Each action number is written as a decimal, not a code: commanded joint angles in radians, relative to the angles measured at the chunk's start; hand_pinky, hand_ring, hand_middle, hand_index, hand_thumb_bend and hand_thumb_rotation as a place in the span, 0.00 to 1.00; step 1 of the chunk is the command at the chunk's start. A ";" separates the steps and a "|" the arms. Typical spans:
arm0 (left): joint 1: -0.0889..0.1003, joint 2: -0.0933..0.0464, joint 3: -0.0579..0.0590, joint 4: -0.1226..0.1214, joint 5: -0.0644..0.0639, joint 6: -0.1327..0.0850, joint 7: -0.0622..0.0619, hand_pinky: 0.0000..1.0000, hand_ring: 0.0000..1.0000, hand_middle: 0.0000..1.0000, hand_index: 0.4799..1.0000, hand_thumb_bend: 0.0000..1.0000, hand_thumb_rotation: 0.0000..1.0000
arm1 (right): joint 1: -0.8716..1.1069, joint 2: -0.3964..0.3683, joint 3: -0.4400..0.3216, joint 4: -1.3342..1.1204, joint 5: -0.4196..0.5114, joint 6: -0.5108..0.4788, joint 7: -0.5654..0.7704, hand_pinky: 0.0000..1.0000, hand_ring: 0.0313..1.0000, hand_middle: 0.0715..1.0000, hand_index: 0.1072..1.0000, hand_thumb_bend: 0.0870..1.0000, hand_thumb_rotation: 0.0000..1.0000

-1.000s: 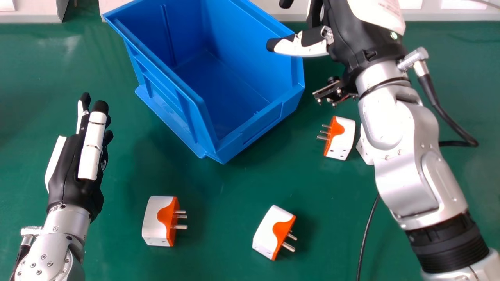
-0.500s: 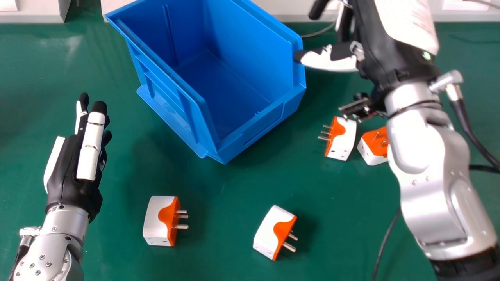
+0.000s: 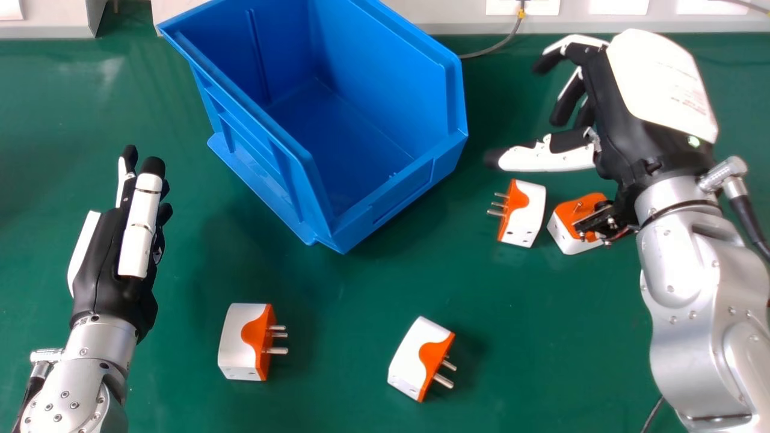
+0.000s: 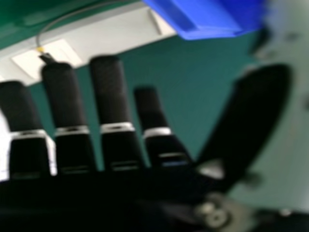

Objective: Pick all objects and put in blue box

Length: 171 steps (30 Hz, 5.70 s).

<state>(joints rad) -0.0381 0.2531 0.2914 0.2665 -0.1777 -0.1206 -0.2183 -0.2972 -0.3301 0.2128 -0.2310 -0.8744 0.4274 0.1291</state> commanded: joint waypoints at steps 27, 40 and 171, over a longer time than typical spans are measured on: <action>-0.025 0.015 0.004 0.007 -0.005 -0.024 -0.005 1.00 1.00 1.00 1.00 0.51 0.97 | -0.035 -0.141 0.067 0.220 -0.013 -0.024 0.166 1.00 1.00 1.00 1.00 0.88 0.54; -0.016 0.011 0.006 -0.002 -0.009 -0.024 -0.005 1.00 1.00 1.00 1.00 0.51 0.97 | -0.133 -0.214 0.127 0.377 0.009 -0.138 0.265 1.00 1.00 1.00 1.00 0.86 0.52; 0.127 0.026 0.029 -0.207 -0.019 0.046 -0.018 0.98 1.00 1.00 1.00 0.57 0.93 | -0.576 -0.074 0.376 1.271 0.042 -0.440 -0.039 0.20 0.41 0.44 0.44 0.47 0.01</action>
<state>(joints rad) 0.1037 0.2631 0.3134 0.0652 -0.1944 -0.0636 -0.2358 -0.8689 -0.3977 0.5961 1.0392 -0.8434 -0.0191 0.0899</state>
